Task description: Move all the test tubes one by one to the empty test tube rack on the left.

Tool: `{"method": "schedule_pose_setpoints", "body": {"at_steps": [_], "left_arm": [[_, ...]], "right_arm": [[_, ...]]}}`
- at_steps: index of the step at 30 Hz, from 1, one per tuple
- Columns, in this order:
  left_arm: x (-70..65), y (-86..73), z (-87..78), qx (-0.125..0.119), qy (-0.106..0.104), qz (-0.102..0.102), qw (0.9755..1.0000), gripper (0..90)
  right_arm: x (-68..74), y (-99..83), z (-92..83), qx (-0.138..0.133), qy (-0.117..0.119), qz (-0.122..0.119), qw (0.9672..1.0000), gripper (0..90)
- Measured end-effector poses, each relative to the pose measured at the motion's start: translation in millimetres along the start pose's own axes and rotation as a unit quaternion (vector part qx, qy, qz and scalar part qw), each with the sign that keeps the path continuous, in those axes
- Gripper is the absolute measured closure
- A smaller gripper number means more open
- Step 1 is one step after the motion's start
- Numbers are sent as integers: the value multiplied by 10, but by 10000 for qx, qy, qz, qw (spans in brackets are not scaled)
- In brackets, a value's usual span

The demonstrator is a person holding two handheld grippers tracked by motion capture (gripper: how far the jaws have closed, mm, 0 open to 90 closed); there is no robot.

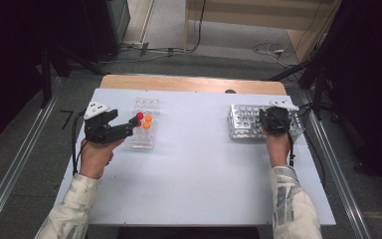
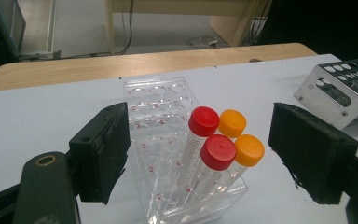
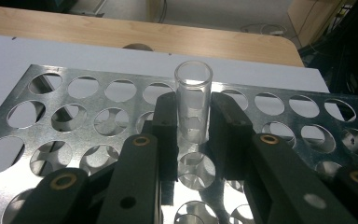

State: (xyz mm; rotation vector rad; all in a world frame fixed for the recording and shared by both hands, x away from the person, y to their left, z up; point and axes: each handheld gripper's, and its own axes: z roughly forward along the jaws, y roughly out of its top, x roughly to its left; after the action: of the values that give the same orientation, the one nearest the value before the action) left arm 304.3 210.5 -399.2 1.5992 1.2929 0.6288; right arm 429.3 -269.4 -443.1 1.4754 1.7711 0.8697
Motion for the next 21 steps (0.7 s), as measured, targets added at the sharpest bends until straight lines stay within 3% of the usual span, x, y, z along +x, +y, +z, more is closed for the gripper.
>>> {"method": "schedule_pose_setpoints", "body": {"at_steps": [7,14,17,21], "left_arm": [[-6,7,-17,-40,-21,-2,10000,209],[-25,36,-57,-114,-55,-1,9999,208],[-69,53,-81,-154,-107,45,9998,208],[-182,73,-101,-188,-237,168,9994,208]], "right_arm": [[-16,44,-68,-166,-18,6,9999,739],[10,258,-367,-621,-61,-109,9980,740],[73,300,-542,-809,116,-188,9965,740],[307,275,-749,-933,618,-484,9925,740]]}}
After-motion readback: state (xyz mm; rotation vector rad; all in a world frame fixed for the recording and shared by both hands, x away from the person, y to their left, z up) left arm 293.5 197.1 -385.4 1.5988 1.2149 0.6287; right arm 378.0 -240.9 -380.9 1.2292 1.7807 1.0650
